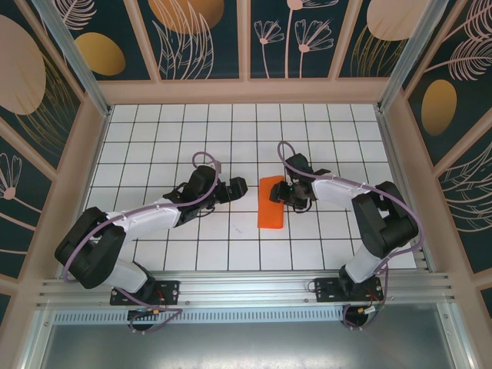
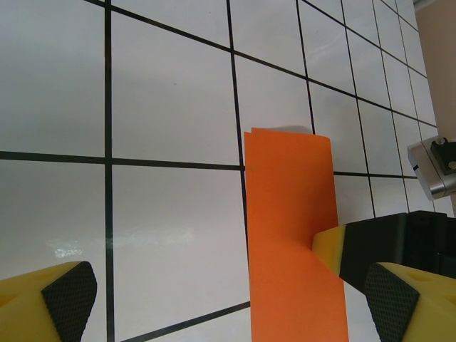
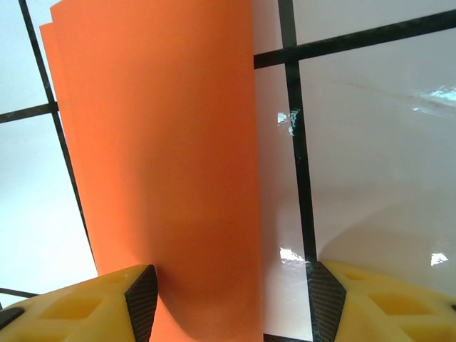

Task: Fold a paper plane with a square sheet of paper (pick it up from the middle)
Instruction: Fold the square sheet of paper in half at the center of the table.

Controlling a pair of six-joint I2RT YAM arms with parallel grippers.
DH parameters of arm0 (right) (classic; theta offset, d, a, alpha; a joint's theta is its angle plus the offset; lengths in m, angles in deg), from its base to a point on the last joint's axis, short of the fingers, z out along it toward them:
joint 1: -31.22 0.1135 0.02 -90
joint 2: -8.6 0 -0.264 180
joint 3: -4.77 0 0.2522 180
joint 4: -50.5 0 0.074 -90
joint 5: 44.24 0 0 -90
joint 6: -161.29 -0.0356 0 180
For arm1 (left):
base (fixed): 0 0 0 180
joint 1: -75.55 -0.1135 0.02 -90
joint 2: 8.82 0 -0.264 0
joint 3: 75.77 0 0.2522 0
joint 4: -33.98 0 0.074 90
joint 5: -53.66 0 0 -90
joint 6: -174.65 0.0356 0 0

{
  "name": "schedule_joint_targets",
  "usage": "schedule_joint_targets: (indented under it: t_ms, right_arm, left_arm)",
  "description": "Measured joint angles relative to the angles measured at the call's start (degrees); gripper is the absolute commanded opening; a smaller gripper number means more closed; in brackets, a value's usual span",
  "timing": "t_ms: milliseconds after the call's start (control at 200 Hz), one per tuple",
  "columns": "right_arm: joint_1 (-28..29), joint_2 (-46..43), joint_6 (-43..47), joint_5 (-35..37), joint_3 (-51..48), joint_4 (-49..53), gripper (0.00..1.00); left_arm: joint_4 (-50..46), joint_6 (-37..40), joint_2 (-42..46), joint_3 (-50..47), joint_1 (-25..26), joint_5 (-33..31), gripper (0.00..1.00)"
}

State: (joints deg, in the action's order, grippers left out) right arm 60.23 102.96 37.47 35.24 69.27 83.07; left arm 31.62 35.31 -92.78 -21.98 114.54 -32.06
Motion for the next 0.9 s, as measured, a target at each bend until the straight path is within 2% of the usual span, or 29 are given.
schedule_joint_targets:
  t_ms: [901]
  right_arm:
    - [-1.09, 1.05, 9.16, -2.01, 1.73, 1.57, 0.59]
  left_arm:
    - [0.42, 0.0, -0.87, 0.07, 0.0, 1.33, 0.97]
